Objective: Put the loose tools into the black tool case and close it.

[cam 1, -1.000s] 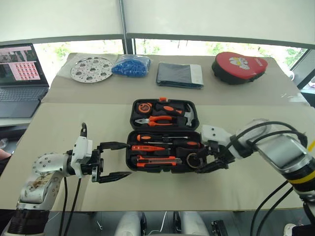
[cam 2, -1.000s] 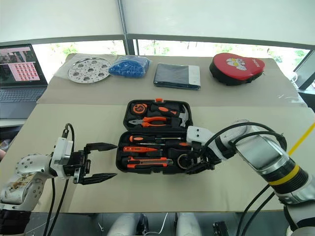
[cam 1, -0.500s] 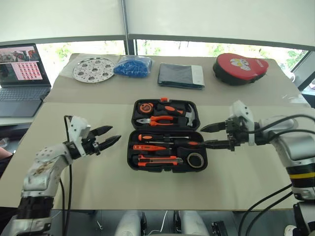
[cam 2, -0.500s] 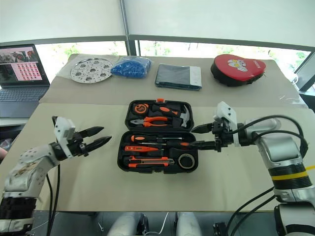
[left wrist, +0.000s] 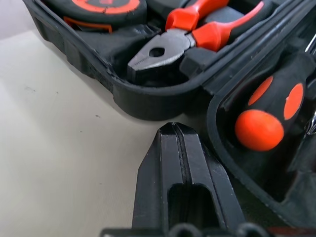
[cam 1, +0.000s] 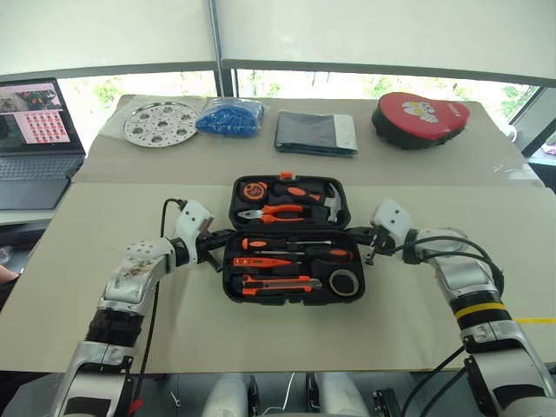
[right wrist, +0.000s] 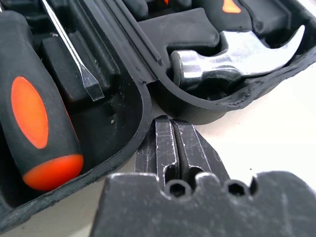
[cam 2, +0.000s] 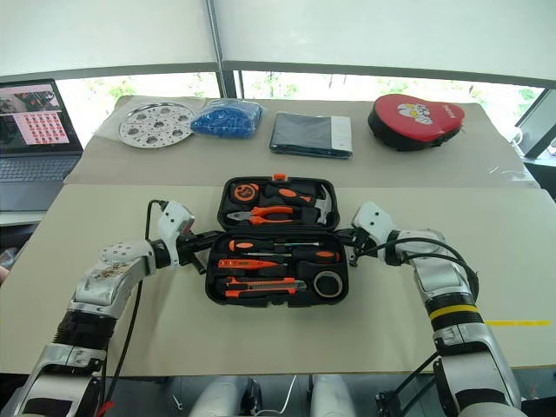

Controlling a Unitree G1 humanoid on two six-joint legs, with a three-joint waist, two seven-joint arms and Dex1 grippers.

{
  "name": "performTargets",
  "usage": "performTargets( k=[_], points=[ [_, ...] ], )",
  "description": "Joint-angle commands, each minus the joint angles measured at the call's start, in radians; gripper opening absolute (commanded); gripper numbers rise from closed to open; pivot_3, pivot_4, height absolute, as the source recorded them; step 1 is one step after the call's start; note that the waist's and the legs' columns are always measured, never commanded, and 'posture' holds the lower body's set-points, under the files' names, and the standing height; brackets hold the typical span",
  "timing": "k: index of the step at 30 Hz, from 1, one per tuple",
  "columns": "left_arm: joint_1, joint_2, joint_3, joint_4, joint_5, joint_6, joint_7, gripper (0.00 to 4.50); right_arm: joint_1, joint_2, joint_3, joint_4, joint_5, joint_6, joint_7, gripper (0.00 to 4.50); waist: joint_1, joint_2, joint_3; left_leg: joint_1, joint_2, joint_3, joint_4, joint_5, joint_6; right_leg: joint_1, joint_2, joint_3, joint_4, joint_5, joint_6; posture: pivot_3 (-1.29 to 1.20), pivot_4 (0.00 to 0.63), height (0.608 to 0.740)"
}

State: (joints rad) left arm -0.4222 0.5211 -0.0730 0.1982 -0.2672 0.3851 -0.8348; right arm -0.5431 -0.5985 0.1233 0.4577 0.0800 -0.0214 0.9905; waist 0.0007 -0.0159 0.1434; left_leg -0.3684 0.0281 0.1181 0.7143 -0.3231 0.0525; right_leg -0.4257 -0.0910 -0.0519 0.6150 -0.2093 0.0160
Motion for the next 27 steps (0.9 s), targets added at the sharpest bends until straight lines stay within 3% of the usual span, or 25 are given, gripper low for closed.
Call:
performTargets(
  k=[1, 9, 16, 20, 21, 24, 27],
  points=[
    [-0.016, -0.050, -0.059, -0.033, 0.010, -0.005, -0.023, 0.00, 0.024, -0.016, -0.017, -0.098, 0.033, 0.016, 0.039, 0.10, 0.006, 0.000, 0.000, 0.000, 0.000, 0.000, 0.000, 0.000, 0.000, 0.001, 0.000, -0.001, 0.000, 0.000, 0.000, 0.00, 0.150, 0.740],
    [0.061, -0.082, -0.058, -0.189, -0.020, 0.083, -0.025, 0.00, 0.157, -0.082, -0.059, -0.271, 0.060, 0.100, 0.049, 0.10, 0.014, 0.000, 0.000, -0.001, 0.000, -0.003, 0.000, 0.000, 0.000, 0.002, -0.001, -0.004, -0.001, -0.001, 0.001, 0.00, 0.150, 0.740],
    [0.174, -0.029, 0.008, -0.298, -0.052, 0.153, -0.012, 0.00, 0.275, -0.097, -0.121, -0.383, 0.089, 0.182, 0.007, 0.10, 0.009, 0.000, 0.000, 0.000, 0.001, -0.006, 0.000, 0.000, 0.000, 0.002, -0.001, -0.002, -0.002, -0.001, 0.001, 0.00, 0.150, 0.740],
    [0.192, 0.003, 0.068, -0.307, -0.028, 0.230, 0.083, 0.00, 0.279, -0.121, -0.177, -0.376, 0.117, 0.263, -0.024, 0.10, 0.008, 0.000, 0.000, 0.001, 0.001, -0.006, 0.000, 0.000, 0.000, 0.001, -0.001, 0.000, -0.002, -0.001, 0.001, 0.00, 0.150, 0.740],
    [0.190, 0.028, 0.085, -0.316, -0.024, 0.267, 0.101, 0.51, 0.275, -0.134, -0.193, -0.376, 0.126, 0.258, -0.020, 0.60, 0.008, 0.000, 0.000, 0.002, 0.001, -0.005, 0.001, 0.000, 0.000, 0.002, -0.001, 0.002, -0.001, -0.001, 0.001, 0.00, 0.150, 0.740],
    [0.165, 0.104, 0.176, -0.347, -0.140, 0.446, 0.063, 1.33, 0.258, -0.187, -0.231, -0.437, 0.199, 0.417, 0.008, 1.43, 0.003, 0.000, 0.000, 0.005, 0.001, -0.005, 0.001, 0.000, 0.000, 0.002, -0.001, 0.004, 0.001, 0.000, -0.001, 0.00, 0.150, 0.740],
    [0.129, 0.154, 0.219, -0.346, -0.200, 0.513, 0.038, 2.34, 0.230, -0.241, -0.249, -0.519, 0.322, 0.648, 0.053, 2.43, -0.007, 0.000, 0.000, 0.007, 0.002, -0.005, 0.000, 0.000, -0.001, 0.001, 0.000, 0.005, 0.005, 0.000, -0.003, 0.00, 0.150, 0.740]
  ],
)
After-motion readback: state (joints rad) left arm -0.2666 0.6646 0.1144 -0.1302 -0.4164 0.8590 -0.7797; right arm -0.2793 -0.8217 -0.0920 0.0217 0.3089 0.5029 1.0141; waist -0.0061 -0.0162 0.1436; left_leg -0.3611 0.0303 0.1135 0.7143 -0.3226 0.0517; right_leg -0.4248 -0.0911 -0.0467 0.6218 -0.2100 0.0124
